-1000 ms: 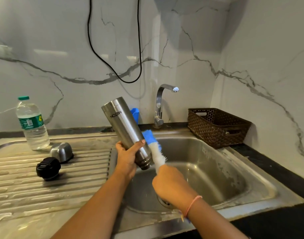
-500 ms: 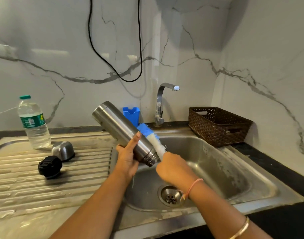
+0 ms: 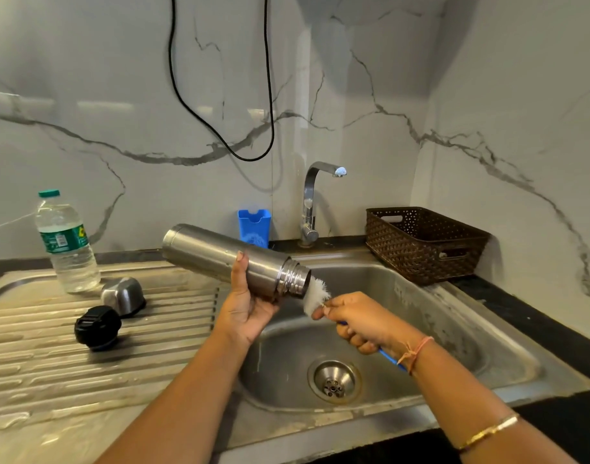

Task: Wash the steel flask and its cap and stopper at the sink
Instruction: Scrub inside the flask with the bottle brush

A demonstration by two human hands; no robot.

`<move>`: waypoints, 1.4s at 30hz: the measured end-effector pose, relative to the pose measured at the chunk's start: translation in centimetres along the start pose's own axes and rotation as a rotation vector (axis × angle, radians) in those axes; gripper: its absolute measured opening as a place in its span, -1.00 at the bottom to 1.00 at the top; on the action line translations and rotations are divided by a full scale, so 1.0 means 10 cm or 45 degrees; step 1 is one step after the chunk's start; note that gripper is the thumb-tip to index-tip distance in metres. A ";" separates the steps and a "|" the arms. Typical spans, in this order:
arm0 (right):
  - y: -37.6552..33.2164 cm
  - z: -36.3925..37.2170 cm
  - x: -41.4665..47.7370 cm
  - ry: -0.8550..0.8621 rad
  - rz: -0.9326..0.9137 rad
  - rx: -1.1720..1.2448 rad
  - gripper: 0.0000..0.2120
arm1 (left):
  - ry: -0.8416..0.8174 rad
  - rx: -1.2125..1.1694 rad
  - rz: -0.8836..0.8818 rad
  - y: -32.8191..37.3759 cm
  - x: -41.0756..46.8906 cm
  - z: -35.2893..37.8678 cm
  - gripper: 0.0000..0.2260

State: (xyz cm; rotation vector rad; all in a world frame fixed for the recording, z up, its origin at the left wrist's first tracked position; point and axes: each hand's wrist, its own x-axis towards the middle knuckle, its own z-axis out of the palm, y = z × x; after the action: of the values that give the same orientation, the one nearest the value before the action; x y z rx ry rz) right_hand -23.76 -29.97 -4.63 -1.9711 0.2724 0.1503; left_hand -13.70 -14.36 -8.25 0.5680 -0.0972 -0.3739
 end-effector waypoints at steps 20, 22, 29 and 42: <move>0.10 0.04 0.07 0.388 0.117 -0.595 -0.86 | 0.355 0.417 0.251 -0.07 0.06 -0.04 -0.30; 0.06 -0.06 0.10 0.530 0.042 -0.720 -0.78 | 0.418 0.411 0.204 -0.08 0.09 -0.05 -0.30; -0.52 -0.25 0.44 0.569 -0.315 -0.929 -0.93 | 0.509 0.588 0.251 -0.13 0.15 -0.10 -0.44; -1.51 -0.43 1.26 0.510 -0.501 -1.538 -0.82 | 0.611 0.555 0.246 -0.19 0.35 -0.14 -0.40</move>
State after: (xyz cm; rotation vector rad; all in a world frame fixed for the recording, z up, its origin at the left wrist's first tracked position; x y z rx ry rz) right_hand -7.72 -29.61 7.57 -3.2070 0.0123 -0.4513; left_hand -10.80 -16.40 -10.51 1.0557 0.2338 -0.0168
